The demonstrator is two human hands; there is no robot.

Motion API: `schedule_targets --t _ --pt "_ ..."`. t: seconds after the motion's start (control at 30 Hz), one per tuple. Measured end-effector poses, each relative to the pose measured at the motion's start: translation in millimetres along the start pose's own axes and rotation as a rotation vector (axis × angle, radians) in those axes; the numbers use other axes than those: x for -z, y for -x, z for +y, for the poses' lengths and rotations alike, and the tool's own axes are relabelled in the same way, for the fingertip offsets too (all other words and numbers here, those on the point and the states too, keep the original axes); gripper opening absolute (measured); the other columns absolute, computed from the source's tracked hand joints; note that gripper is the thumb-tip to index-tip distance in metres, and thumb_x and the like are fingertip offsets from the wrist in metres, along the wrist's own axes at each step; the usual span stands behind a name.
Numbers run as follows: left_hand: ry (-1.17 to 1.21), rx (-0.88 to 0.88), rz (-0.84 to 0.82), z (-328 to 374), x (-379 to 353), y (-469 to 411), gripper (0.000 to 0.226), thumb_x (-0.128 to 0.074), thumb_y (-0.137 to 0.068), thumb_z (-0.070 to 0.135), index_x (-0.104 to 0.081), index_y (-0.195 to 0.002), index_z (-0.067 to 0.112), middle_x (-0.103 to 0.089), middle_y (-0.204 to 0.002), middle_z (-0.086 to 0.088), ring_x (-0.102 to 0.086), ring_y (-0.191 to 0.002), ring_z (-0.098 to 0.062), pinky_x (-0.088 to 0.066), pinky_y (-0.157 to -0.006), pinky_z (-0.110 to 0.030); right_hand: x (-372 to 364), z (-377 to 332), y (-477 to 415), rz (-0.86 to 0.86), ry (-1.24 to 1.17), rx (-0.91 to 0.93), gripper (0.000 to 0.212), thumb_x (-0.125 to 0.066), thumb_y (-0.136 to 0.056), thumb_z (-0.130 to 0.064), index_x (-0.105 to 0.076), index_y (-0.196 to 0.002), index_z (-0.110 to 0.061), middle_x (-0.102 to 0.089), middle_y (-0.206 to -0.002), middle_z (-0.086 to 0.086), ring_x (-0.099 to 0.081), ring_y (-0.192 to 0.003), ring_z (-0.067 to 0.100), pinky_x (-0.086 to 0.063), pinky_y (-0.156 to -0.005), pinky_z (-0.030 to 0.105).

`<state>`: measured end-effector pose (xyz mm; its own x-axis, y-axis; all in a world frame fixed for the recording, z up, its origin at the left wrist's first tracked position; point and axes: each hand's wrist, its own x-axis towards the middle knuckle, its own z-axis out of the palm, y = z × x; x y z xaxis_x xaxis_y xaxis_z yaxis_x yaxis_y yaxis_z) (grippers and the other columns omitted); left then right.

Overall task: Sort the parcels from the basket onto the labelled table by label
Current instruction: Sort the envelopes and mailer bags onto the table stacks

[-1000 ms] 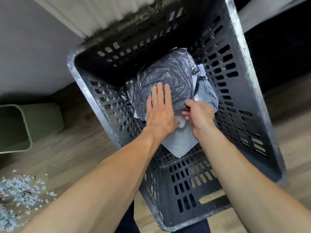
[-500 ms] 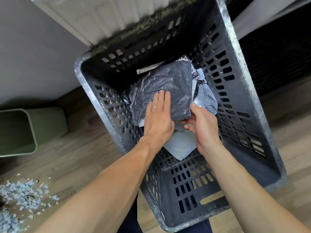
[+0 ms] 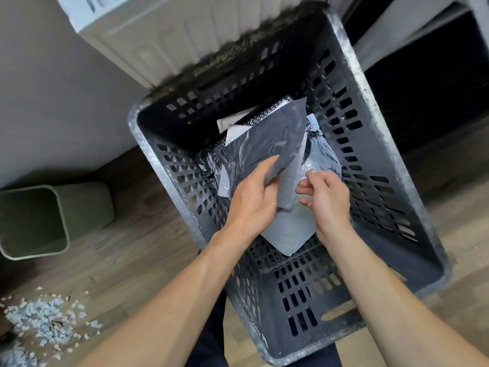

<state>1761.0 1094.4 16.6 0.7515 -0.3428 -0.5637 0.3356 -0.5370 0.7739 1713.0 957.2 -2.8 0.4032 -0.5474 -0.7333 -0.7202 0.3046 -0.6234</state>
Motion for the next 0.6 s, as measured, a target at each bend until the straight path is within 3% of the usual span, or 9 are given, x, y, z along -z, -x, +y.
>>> schedule_targets --t 0.03,0.07,0.13,0.23,0.3,0.43,0.5,0.57,0.6 --pt "0.072 0.021 0.019 9.5 8.2 3.8 0.029 -0.045 -0.108 0.016 -0.062 -0.130 0.022 -0.069 -0.101 0.019 -0.057 -0.101 0.019 -0.040 -0.089 -0.005 1.3 -1.8 -0.7 -0.012 0.029 0.024 0.017 -0.060 -0.102 -0.023 -0.065 -0.114 -0.011 -0.069 -0.099 0.001 -0.069 -0.095 0.017 -0.054 -0.079 0.028" --pt "0.131 0.039 0.040 16.9 17.4 6.2 0.023 -0.046 -0.109 0.019 -0.065 -0.121 0.022 -0.068 -0.092 0.020 -0.058 -0.092 0.022 -0.039 -0.081 -0.002 3.1 -4.0 -2.1 -0.027 0.072 0.056 0.023 -0.062 -0.101 -0.027 -0.062 -0.121 -0.016 -0.067 -0.109 -0.002 -0.067 -0.104 0.015 -0.053 -0.087 0.030" --pt "0.290 0.084 0.047 22.8 35.3 8.7 0.022 -0.049 -0.109 0.024 -0.069 -0.119 0.024 -0.074 -0.105 0.018 -0.064 -0.100 0.015 -0.047 -0.092 -0.013 8.7 -10.1 -5.3 -0.072 0.170 0.117 0.039 -0.064 -0.100 -0.037 -0.052 -0.136 -0.028 -0.058 -0.129 -0.007 -0.057 -0.122 0.010 -0.045 -0.102 0.030" --pt "0.668 0.293 0.053 25.3 59.8 9.0 0.020 -0.053 -0.107 0.021 -0.068 -0.120 0.017 -0.078 -0.114 -0.002 -0.074 -0.108 -0.020 -0.055 -0.101 -0.046 15.8 -22.5 -8.5 -0.167 0.239 0.160 0.062 -0.063 -0.099 -0.049 -0.037 -0.153 -0.033 -0.043 -0.150 -0.009 -0.042 -0.137 0.008 -0.035 -0.112 0.032" --pt "0.854 0.380 0.037 24.4 72.7 7.8 0.023 -0.052 -0.106 0.017 -0.065 -0.125 0.012 -0.076 -0.118 -0.009 -0.073 -0.110 -0.027 -0.055 -0.100 -0.050 19.7 -27.7 -12.1 -0.232 0.254 0.174 0.071 -0.065 -0.096 -0.053 -0.034 -0.156 -0.032 -0.041 -0.155 -0.007 -0.041 -0.141 0.008 -0.034 -0.118 0.036" --pt "0.954 0.431 -0.092 22.9 87.4 9.3 0.031 -0.050 -0.104 0.023 -0.062 -0.130 0.012 -0.074 -0.124 -0.012 -0.071 -0.115 -0.030 -0.053 -0.097 -0.052 29.9 -28.8 -15.5 -0.415 0.145 0.034 0.085 -0.078 -0.081 -0.063 -0.046 -0.151 -0.027 -0.054 -0.152 0.000 -0.053 -0.138 0.018 -0.041 -0.118 0.050" --pt "0.999 0.445 -0.158 21.2 88.8 9.5 0.037 -0.047 -0.105 0.035 -0.063 -0.131 0.015 -0.073 -0.127 -0.013 -0.070 -0.117 -0.031 -0.051 -0.099 -0.053 30.2 -31.8 -10.8 -0.498 0.005 -0.066 0.063 -0.076 -0.085 -0.041 -0.059 -0.139 -0.013 -0.067 -0.137 0.010 -0.067 -0.123 0.024 -0.052 -0.107 0.050" --pt "1.120 0.422 -0.296 20.2 87.9 9.3 0.057 -0.041 -0.104 0.056 -0.058 -0.142 0.018 -0.065 -0.139 -0.015 -0.063 -0.128 -0.036 -0.046 -0.109 -0.058 29.4 -30.9 -5.3 -0.551 -0.043 -0.060 0.035 -0.065 -0.093 -0.016 -0.065 -0.127 -0.009 -0.074 -0.124 0.013 -0.071 -0.114 0.027 -0.059 -0.097 0.042" --pt "1.187 0.401 -0.361 18.5 86.1 8.8 0.067 -0.039 -0.100 0.065 -0.054 -0.147 0.019 -0.060 -0.145 -0.016 -0.058 -0.133 -0.038 -0.043 -0.112 -0.060 28.9 -30.1 -1.4 -0.549 -0.030 -0.026 0.031 -0.063 -0.095 -0.009 -0.065 -0.126 -0.010 -0.075 -0.122 0.011 -0.072 -0.114 0.027 -0.060 -0.096 0.041"
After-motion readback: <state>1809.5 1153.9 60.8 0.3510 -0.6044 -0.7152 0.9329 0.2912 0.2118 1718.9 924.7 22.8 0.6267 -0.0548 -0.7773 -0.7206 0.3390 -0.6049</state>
